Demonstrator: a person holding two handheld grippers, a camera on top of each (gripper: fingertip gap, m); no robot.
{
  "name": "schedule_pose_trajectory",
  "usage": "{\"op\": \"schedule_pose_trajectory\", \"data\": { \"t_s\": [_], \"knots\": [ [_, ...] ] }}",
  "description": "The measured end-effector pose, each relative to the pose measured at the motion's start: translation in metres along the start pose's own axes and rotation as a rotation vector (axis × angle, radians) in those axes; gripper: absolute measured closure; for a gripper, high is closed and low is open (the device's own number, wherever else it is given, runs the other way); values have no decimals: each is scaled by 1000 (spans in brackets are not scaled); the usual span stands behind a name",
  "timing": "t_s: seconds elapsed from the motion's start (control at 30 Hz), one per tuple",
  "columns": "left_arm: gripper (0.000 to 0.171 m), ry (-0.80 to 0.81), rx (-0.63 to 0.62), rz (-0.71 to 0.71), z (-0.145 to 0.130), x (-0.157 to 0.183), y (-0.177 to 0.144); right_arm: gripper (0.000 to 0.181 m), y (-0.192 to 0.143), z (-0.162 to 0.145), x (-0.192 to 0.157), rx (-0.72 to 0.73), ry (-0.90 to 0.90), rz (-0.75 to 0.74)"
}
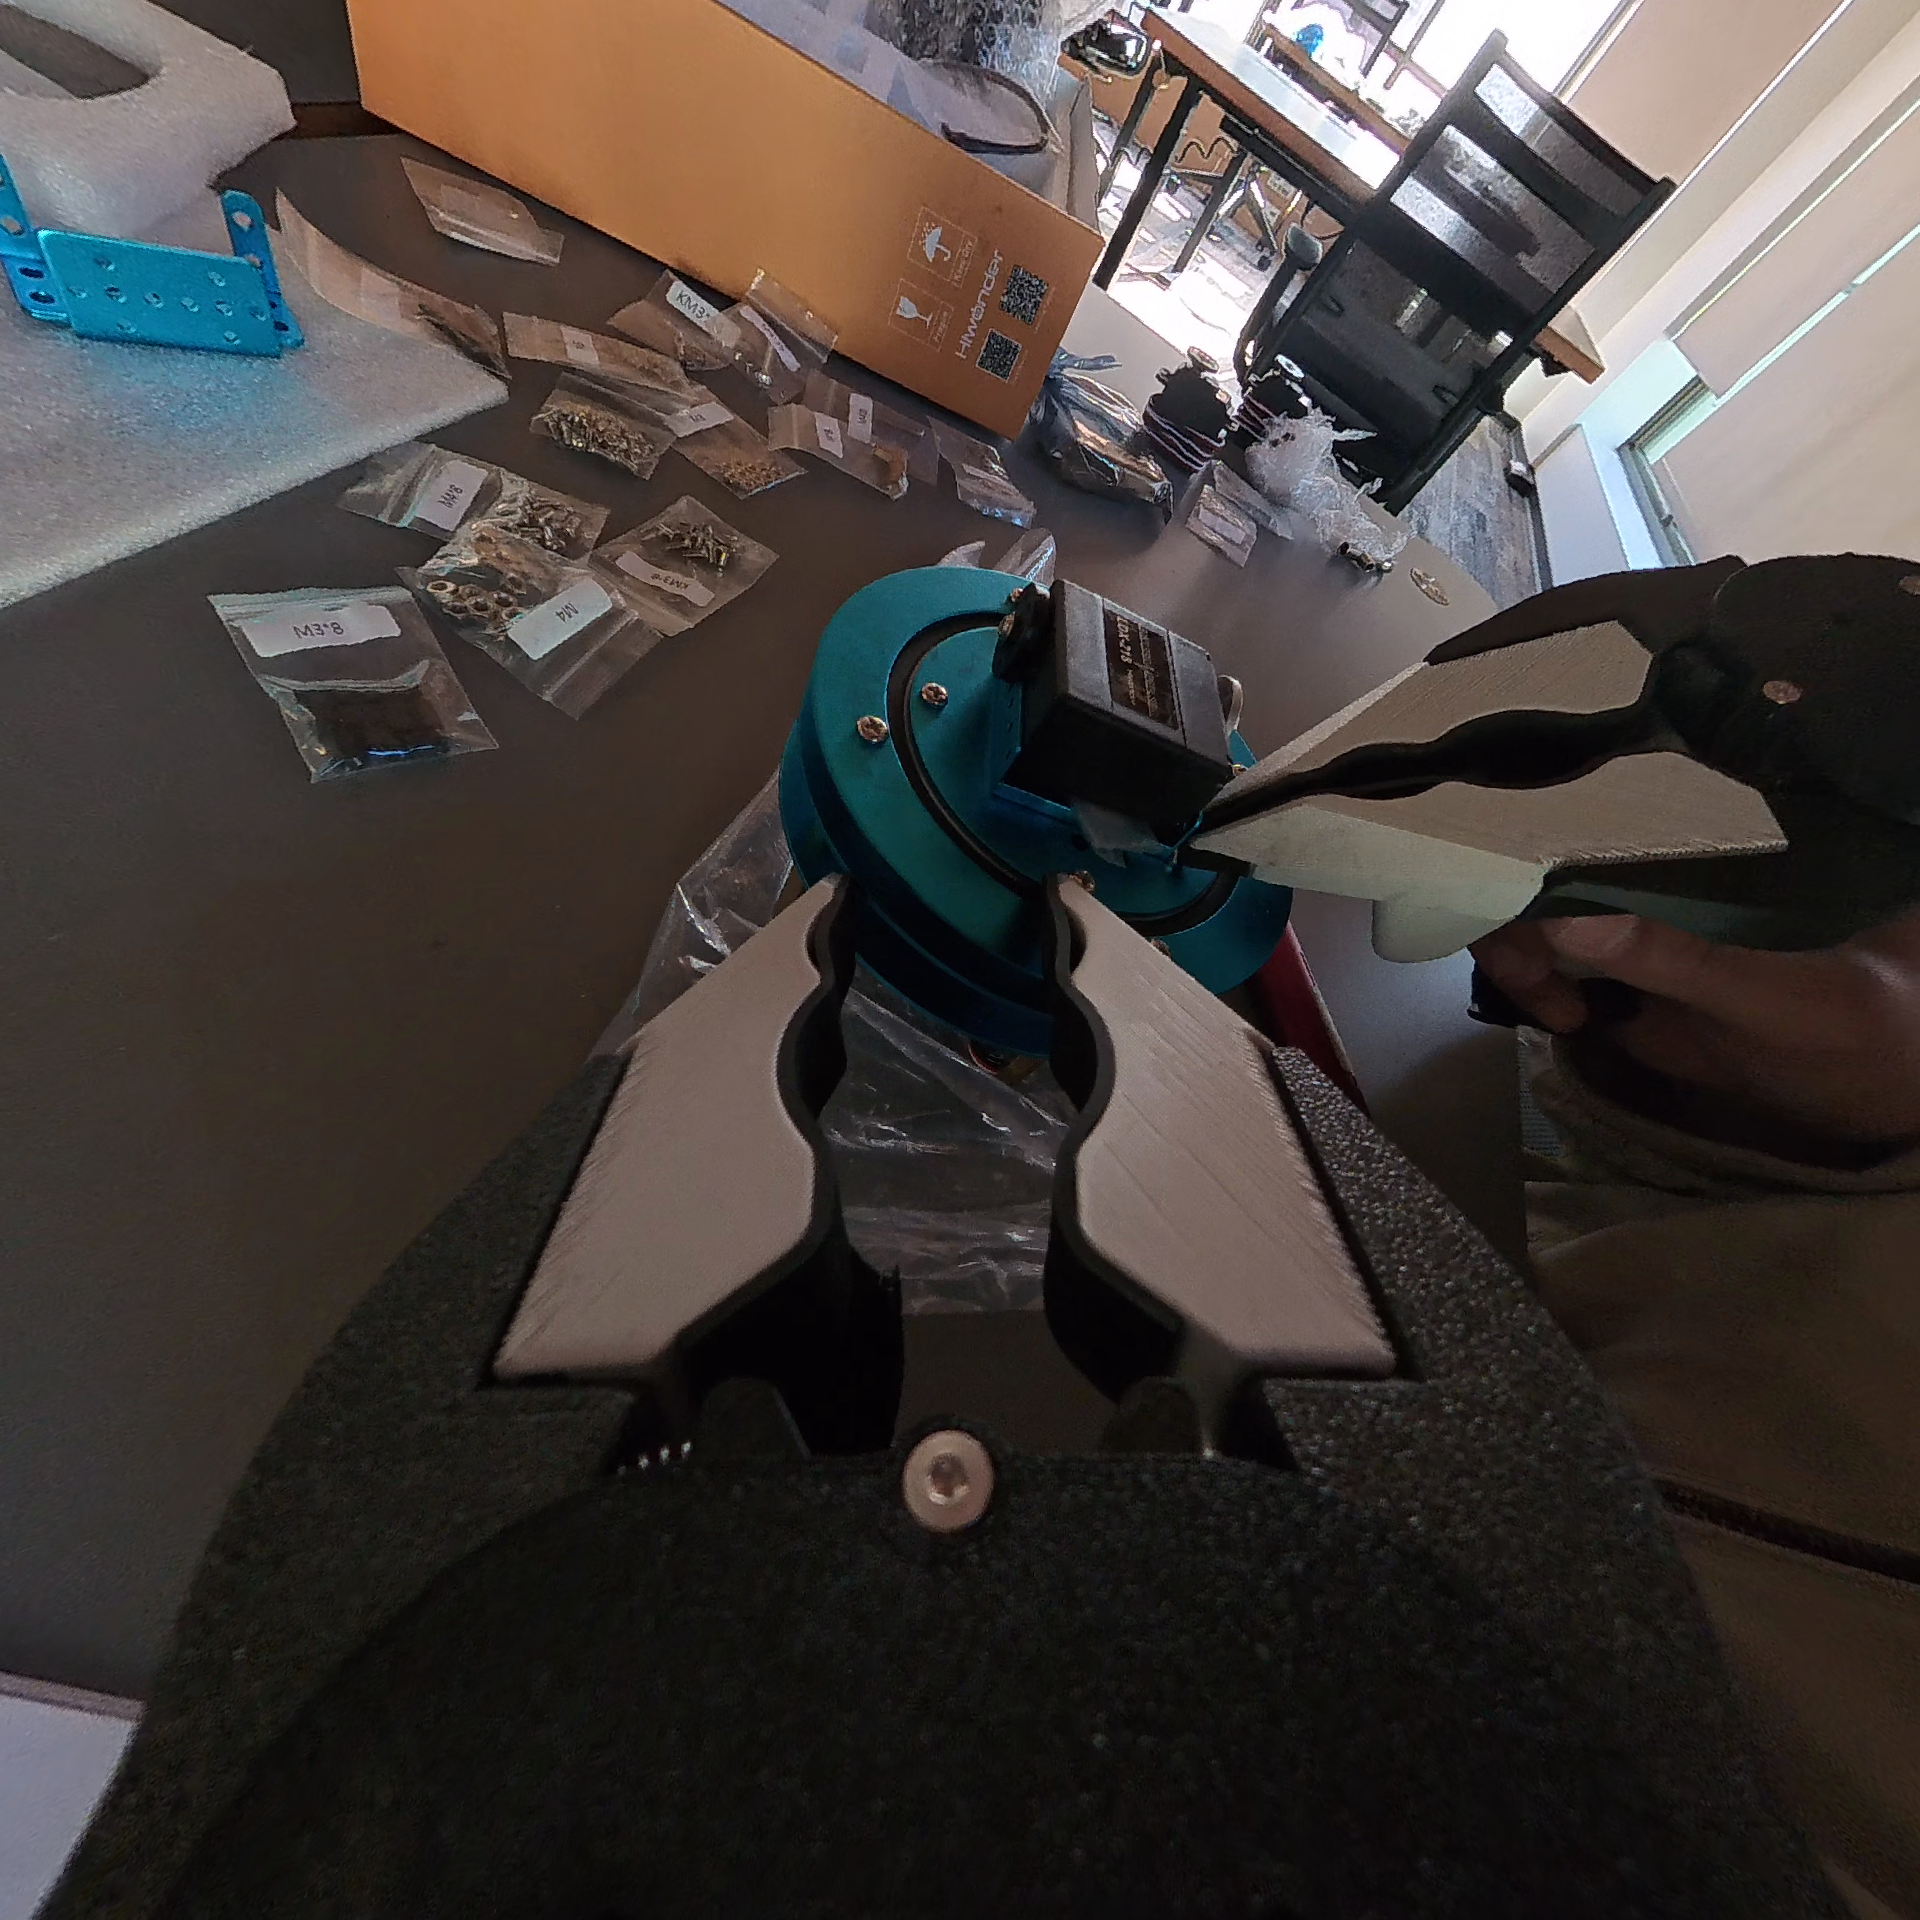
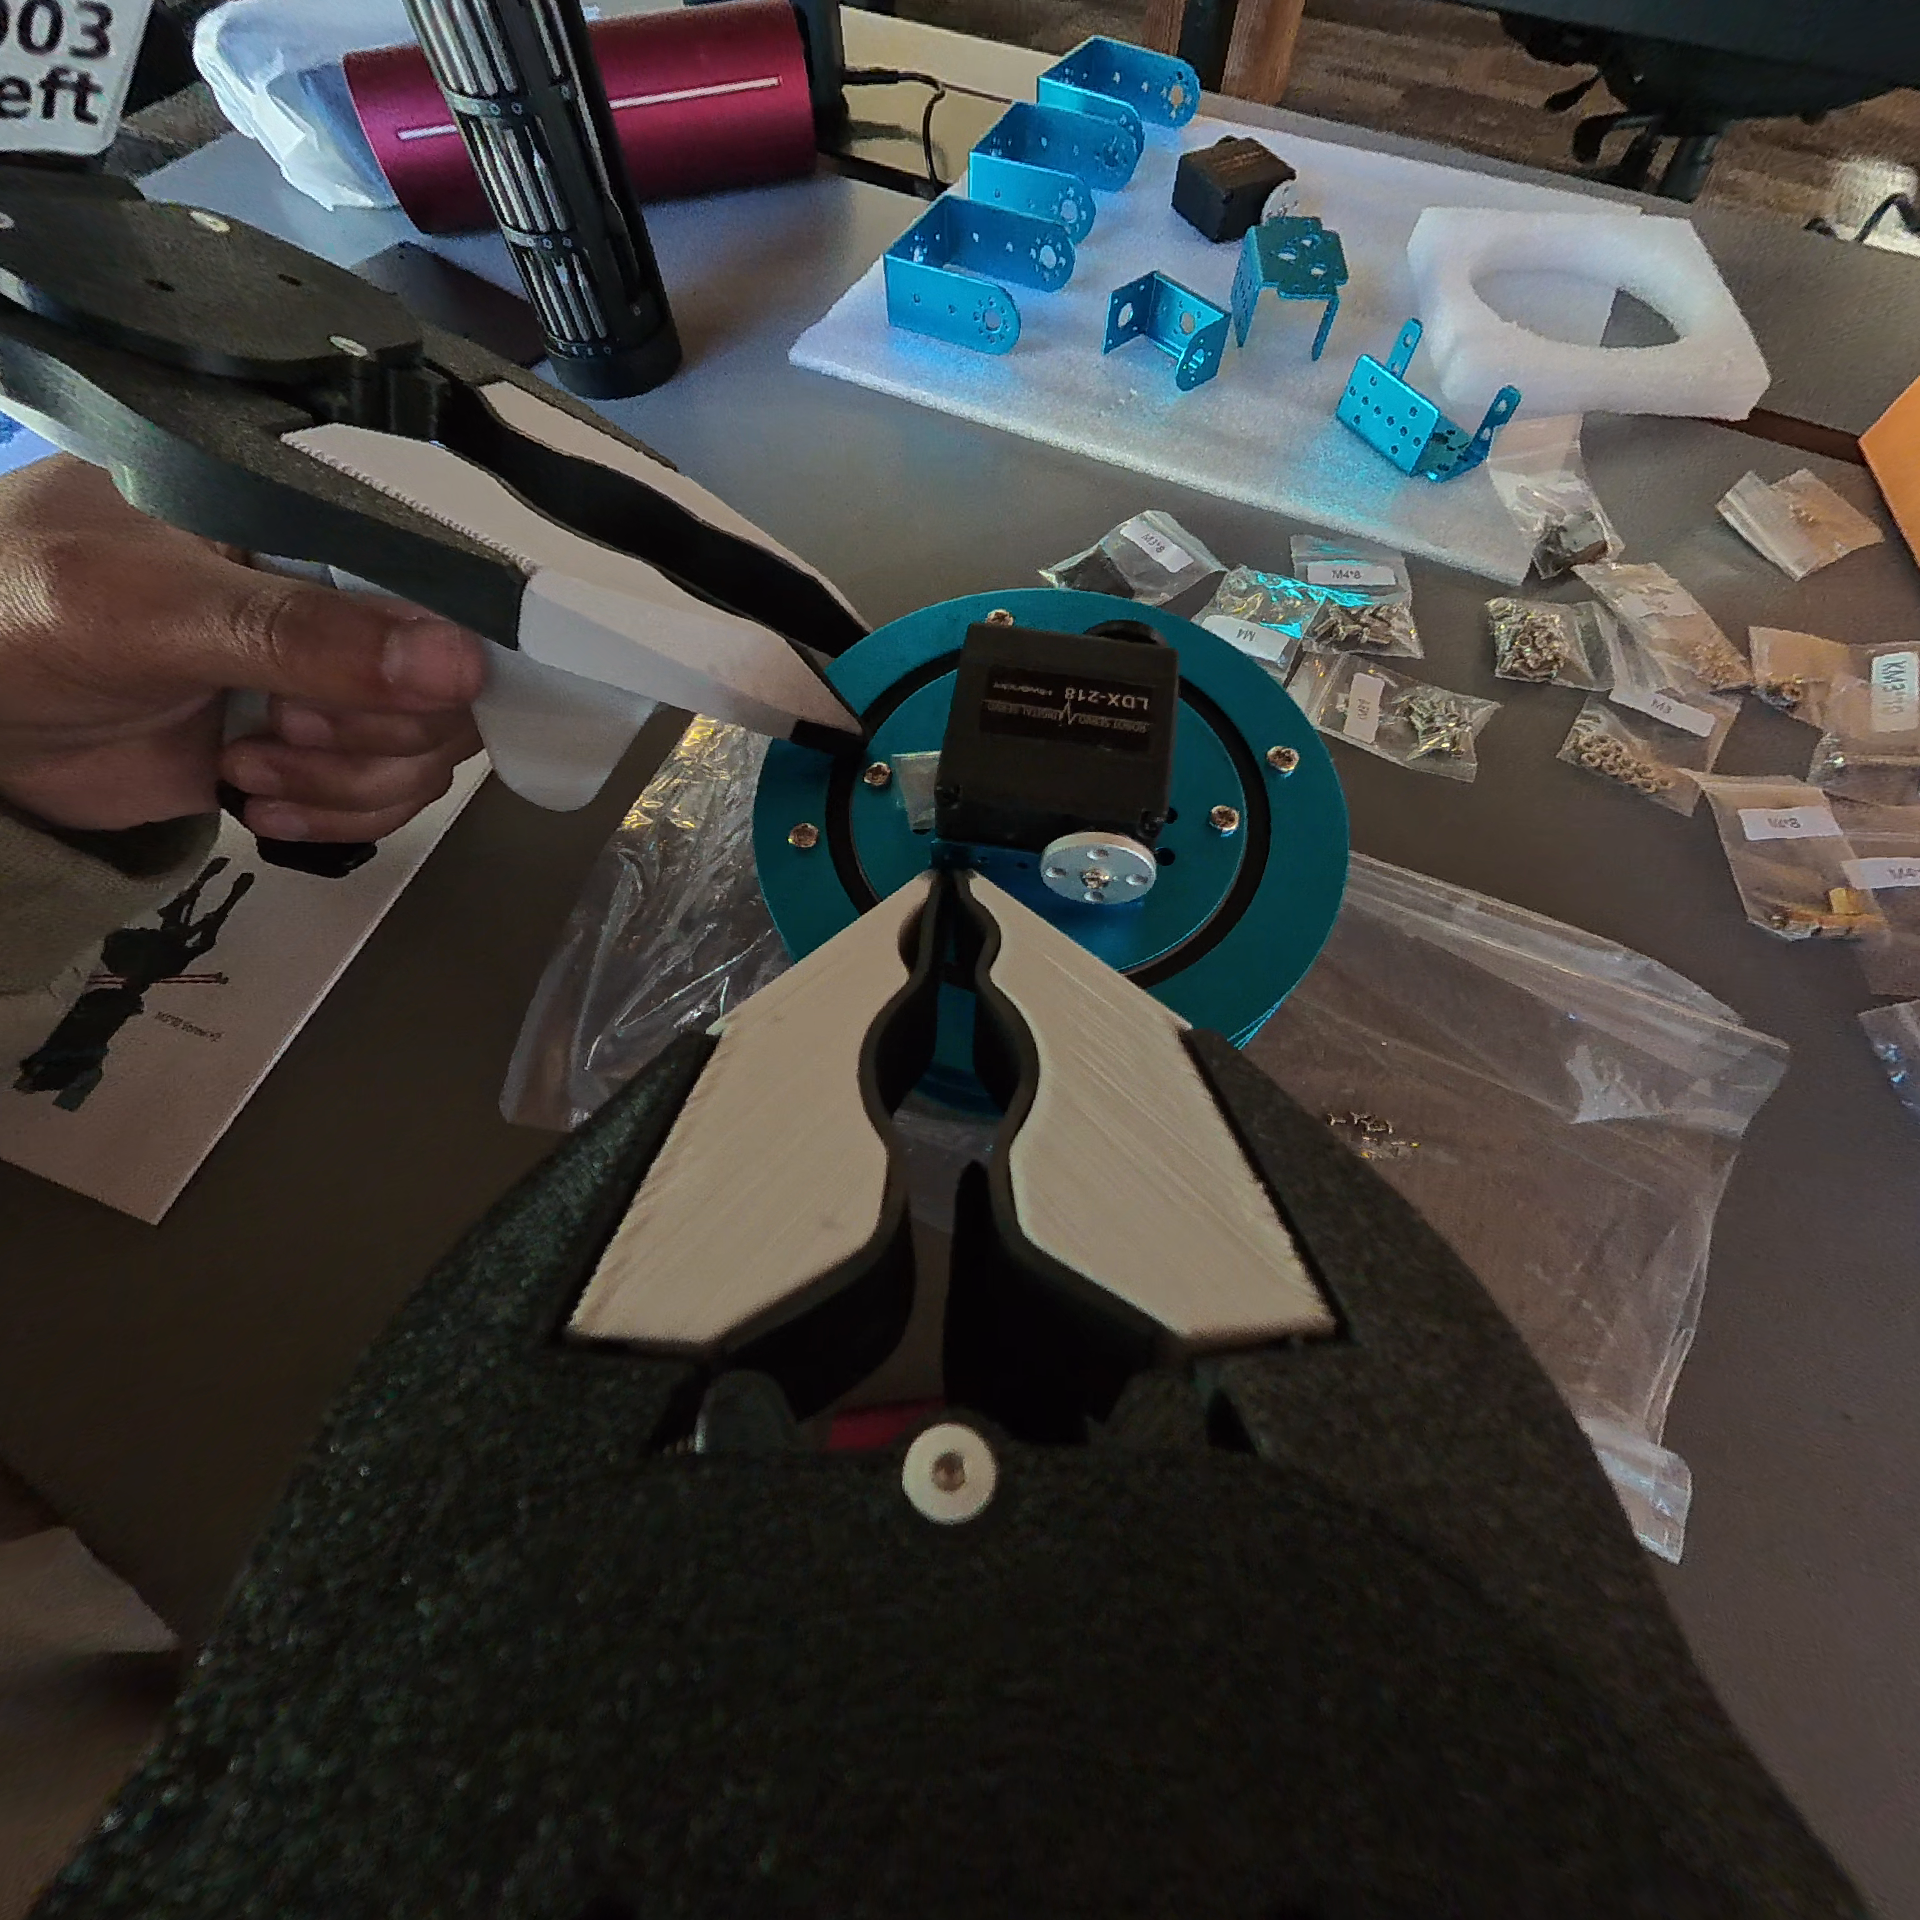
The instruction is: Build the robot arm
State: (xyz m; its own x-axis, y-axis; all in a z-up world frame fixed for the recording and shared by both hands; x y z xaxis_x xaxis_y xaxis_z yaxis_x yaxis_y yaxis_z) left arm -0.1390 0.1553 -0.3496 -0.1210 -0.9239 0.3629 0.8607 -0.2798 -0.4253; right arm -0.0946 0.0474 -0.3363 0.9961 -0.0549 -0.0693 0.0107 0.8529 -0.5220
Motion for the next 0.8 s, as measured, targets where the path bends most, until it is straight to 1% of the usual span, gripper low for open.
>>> {"op": "schedule_pose_trajectory", "data": {
  "t_s": [0.2, 0.3, 0.4, 0.43, 0.47, 0.53, 0.67, 0.8],
  "knots": [
    [137, 80, 56, 87, 8, -4, -7, 181, -5, 1, 0, 52, -58, -1],
    [142, 136, 107, 68, 16, 4, -14, 181, -5, -2, 4, 43, -53, 3],
    [143, 169, 113, 53, 16, 11, -14, 179, -6, -3, 5, 17, 2, 69],
    [142, 174, 108, 53, 15, 12, -13, 169, -6, -3, 5, 9, 7, 85],
    [143, 175, 100, 58, 14, 12, -12, 163, -5, -4, 4, -3, 13, 100],
    [142, 167, 87, 57, 12, 11, -10, 160, -4, -2, 0, -7, 21, 131],
    [143, 157, 78, 44, 11, 10, -10, 160, -1, 0, -1, -8, 35, 151],
    [143, 185, 73, 53, 10, 12, -10, 165, -1, 2, -4, -5, 35, 161]
  ]
}}
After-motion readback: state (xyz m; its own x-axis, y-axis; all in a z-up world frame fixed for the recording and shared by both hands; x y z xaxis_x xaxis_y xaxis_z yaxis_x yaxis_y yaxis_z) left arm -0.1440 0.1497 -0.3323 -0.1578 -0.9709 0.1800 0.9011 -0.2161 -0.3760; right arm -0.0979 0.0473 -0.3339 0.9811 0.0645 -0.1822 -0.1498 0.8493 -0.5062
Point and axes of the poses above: each gripper's, where its closed fingertips meet, y out along the fingers, z out of its top, x = y × z across the jaws, the point moved 5 cm from there along -y, back along the fingers, and after that the axes turned 6 degrees about z, right-handed, at the moved point
